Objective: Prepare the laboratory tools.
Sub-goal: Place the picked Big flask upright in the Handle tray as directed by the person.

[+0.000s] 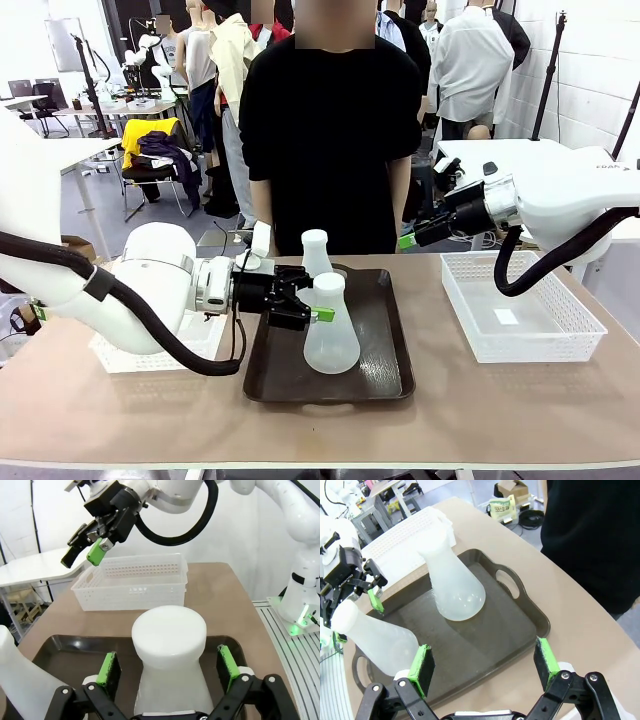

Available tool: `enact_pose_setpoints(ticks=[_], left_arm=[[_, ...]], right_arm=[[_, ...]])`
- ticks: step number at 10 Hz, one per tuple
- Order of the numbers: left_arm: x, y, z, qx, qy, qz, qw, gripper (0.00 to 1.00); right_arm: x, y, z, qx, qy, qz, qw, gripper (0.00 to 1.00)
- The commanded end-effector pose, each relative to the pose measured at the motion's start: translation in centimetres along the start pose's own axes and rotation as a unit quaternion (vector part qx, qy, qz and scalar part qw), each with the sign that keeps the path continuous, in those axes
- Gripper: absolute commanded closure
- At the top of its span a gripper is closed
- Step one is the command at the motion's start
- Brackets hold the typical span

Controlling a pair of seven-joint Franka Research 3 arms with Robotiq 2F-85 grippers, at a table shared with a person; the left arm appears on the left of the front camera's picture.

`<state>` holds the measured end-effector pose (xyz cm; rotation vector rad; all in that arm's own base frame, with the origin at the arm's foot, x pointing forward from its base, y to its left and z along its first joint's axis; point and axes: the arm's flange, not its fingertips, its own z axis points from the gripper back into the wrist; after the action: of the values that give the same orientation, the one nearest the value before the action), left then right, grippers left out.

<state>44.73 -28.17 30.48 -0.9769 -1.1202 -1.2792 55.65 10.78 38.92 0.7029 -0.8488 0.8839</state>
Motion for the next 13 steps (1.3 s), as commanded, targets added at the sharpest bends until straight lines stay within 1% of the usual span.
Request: enact_pose_setpoints(ticks=[1,2,3,13], left_arm=[[0.26,-0.28,0.19,-0.021,0.004,0.023,1.0,0.0],[0.04,-0.05,-0.01,-0.018,0.01,0.044,0.999,0.0],[-0.04,-0.13,-0.04,-0.005,0.002,0.008,1.0,0.0],[-0.04,-0.13,-0.04,-0.005,0.002,0.008,1.0,0.0]], right_arm=[[0.25,-0.05,0.13,-0.003,0.009,-0.003,1.0,0.0],[0.25,-0.05,0.13,-0.003,0.009,-0.003,1.0,0.0],[0.25,-0.05,0.13,-0.003,0.009,-0.003,1.0,0.0],[0.25,-0.05,0.13,-0.003,0.009,-0.003,1.0,0.0]])
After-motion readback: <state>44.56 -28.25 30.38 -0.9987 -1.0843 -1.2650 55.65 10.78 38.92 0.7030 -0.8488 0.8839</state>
